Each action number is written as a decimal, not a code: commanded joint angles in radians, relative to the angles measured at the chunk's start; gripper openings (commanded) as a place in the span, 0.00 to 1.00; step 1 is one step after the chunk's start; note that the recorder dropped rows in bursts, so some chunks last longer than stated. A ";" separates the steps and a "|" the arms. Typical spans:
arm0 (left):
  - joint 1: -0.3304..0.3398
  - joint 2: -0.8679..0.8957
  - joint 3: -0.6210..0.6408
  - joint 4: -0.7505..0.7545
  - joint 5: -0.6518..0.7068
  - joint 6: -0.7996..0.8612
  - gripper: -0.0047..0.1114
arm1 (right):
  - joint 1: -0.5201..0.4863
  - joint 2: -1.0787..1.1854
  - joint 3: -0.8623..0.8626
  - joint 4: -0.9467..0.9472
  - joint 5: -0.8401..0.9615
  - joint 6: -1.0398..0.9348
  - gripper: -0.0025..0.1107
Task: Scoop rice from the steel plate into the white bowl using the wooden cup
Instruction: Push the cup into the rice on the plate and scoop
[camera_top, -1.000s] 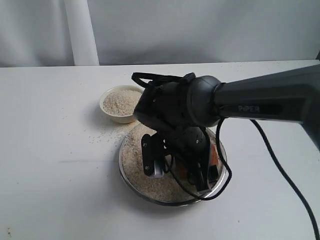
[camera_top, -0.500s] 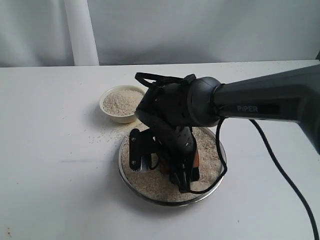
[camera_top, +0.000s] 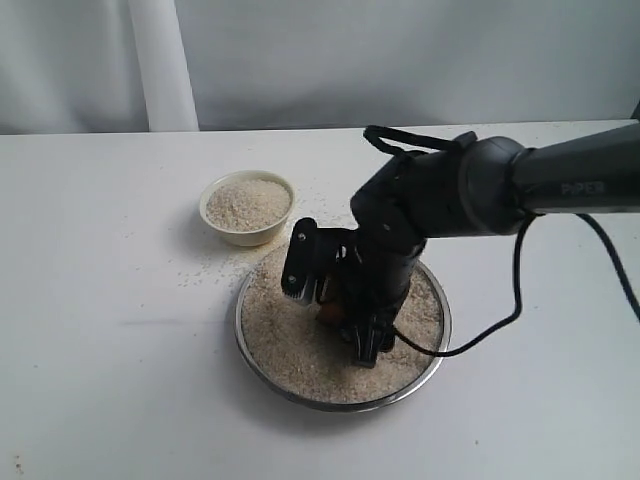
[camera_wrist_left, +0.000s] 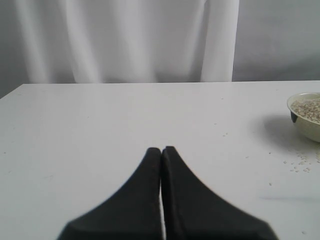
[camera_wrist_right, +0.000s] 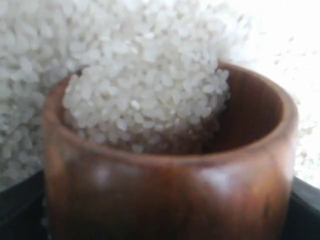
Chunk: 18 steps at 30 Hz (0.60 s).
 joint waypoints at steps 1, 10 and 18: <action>-0.003 -0.003 0.002 0.000 -0.006 -0.004 0.04 | -0.047 0.006 0.169 0.023 -0.249 0.000 0.02; -0.003 -0.003 0.002 0.000 -0.006 -0.004 0.04 | -0.093 -0.012 0.315 0.102 -0.581 0.002 0.02; -0.003 -0.003 0.002 0.000 -0.006 -0.004 0.04 | -0.094 -0.113 0.369 0.109 -0.694 0.070 0.02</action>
